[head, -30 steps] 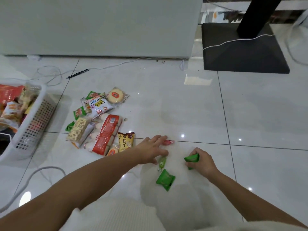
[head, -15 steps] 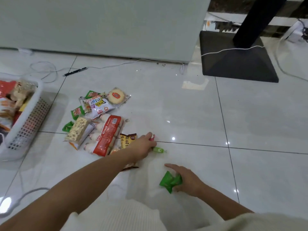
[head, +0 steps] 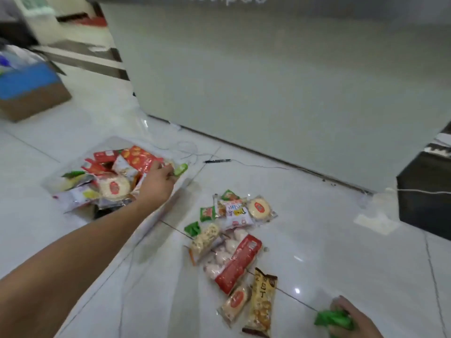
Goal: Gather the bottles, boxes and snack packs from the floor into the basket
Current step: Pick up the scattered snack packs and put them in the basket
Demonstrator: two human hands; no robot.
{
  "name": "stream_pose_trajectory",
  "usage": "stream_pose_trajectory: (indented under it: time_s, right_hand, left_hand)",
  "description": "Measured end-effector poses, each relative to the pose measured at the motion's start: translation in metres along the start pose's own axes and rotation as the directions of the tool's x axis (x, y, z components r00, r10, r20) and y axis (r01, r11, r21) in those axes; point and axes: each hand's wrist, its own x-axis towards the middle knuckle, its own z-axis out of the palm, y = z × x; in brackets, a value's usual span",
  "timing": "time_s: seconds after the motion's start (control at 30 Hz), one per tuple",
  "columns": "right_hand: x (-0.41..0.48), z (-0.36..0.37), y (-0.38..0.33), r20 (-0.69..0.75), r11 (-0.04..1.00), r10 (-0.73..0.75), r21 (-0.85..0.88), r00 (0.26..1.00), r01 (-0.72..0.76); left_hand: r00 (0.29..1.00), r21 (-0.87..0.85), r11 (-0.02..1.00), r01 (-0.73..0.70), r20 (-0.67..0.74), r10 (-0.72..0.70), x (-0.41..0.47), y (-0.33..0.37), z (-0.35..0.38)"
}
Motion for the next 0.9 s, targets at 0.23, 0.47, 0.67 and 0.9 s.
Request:
stream_pose_trajectory:
  time_s: [0.23, 0.47, 0.67, 0.9]
  right_hand:
    - [0.074, -0.060, -0.188, 0.155, 0.978, -0.200, -0.027, 0.967, 0.207]
    - [0.132, 0.049, -0.448, 0.303, 0.831, -0.539, 0.037, 0.786, 0.555]
    - [0.143, 0.092, -0.536, 0.315, 0.740, -0.622, -0.064, 0.717, 0.670]
    - [0.215, 0.024, -0.413, 0.303, 0.725, -0.524, -0.331, 0.796, 0.604]
  left_hand:
    - [0.884, 0.131, 0.880, 0.456, -0.185, -0.430, 0.030, -0.124, -0.093]
    - [0.870, 0.146, 0.864, 0.482, 0.038, -0.492, 0.059, -0.155, -0.105]
    - [0.868, 0.292, 0.832, 0.472, 0.014, -0.497, 0.053, -0.155, -0.111]
    - [0.906, 0.311, 0.854, 0.418, -0.074, -0.417, 0.033, -0.125, -0.066]
